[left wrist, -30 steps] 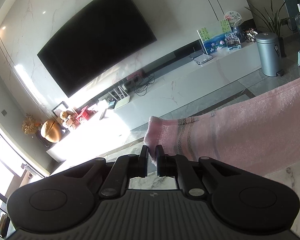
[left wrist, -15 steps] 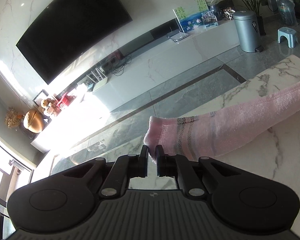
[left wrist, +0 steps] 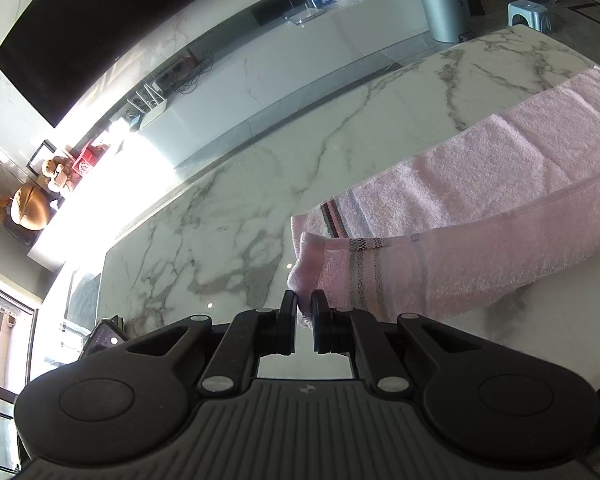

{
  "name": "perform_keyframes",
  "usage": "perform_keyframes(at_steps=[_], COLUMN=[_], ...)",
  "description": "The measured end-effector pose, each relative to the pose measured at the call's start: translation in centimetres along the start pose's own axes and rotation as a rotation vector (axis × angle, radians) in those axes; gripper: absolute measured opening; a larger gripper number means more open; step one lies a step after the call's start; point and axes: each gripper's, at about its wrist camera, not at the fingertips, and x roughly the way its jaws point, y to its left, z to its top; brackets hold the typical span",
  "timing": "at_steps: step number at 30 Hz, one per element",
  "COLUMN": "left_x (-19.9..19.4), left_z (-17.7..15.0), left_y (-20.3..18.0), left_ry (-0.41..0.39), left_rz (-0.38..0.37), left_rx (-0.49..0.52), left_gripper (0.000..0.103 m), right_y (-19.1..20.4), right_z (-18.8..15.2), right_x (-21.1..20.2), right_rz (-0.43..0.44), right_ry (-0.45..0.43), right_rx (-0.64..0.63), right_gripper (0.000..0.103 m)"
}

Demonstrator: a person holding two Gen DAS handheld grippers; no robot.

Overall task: Fold towel
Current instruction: 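Lift and shake the towel with both grippers, spreading it flat on the table, then lower the spread towel onto the table with both grippers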

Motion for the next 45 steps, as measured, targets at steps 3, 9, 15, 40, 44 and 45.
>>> perform_keyframes(at_steps=[3,9,15,40,44,45], left_x=[0.2,1.2,2.3,0.4,-0.8,-1.1], left_z=[-1.4,-3.5,-5.3,-7.7,-7.1,-7.0], left_y=[-0.9,-2.7,-3.9,-5.8,-6.6,-6.7], left_ry=[0.022,0.069,0.113,-0.104,-0.169,-0.185], left_rz=[-0.016,-0.054,-0.072,-0.143,-0.166,-0.174], left_rx=[0.002,-0.001,-0.01,-0.067,-0.037,-0.03], left_gripper=[0.007,0.007,0.007,0.007,0.007,0.007], right_y=[0.0,0.7,1.0,6.0,8.4,9.0], right_z=[-1.8,-4.5,-6.0,-6.1,-5.7,-5.6], right_x=[0.8,2.7,4.2,1.8,1.2,1.0], right_rz=[0.003,0.014,0.009,0.188,0.267,0.285], right_ry=[0.043,0.119,0.182,0.05,0.026,0.02], right_rx=[0.008,0.01,-0.001,0.088,0.047,0.038], right_gripper=[0.0,0.0,0.001,0.001,0.001,0.001])
